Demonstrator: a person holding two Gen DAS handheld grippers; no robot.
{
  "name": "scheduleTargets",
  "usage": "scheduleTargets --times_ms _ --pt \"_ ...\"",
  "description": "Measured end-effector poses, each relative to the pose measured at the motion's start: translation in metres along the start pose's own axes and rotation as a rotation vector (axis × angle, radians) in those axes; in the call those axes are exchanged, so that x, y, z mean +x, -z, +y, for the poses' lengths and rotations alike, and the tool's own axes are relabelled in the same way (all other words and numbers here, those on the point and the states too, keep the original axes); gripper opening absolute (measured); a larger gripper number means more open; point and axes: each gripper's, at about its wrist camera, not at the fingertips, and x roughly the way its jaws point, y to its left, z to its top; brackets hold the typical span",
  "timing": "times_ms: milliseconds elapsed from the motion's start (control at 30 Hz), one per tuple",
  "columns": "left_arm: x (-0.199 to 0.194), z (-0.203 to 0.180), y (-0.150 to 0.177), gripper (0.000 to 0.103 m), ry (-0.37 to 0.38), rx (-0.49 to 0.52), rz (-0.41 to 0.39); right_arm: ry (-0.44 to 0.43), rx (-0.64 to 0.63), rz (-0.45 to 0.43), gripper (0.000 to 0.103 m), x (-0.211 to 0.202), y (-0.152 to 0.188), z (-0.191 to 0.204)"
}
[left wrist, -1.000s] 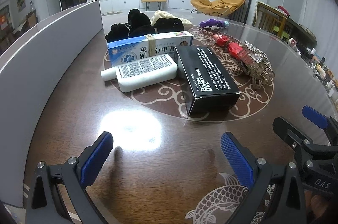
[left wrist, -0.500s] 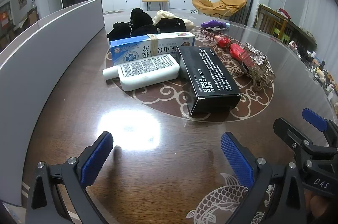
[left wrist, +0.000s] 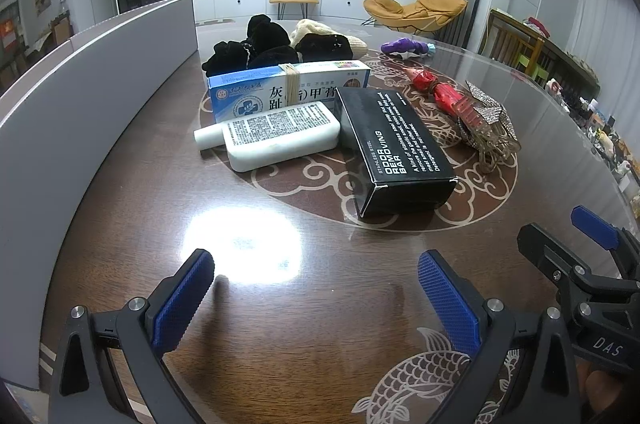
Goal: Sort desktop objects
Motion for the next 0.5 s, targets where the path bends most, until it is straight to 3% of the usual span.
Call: scheduleTargets --times_ms 500 --pt "0.0014 -0.0011 0.001 0.103 0.006 -0.002 0.002 0.0 0.0 0.0 0.103 0.0002 0.0003 0.0001"
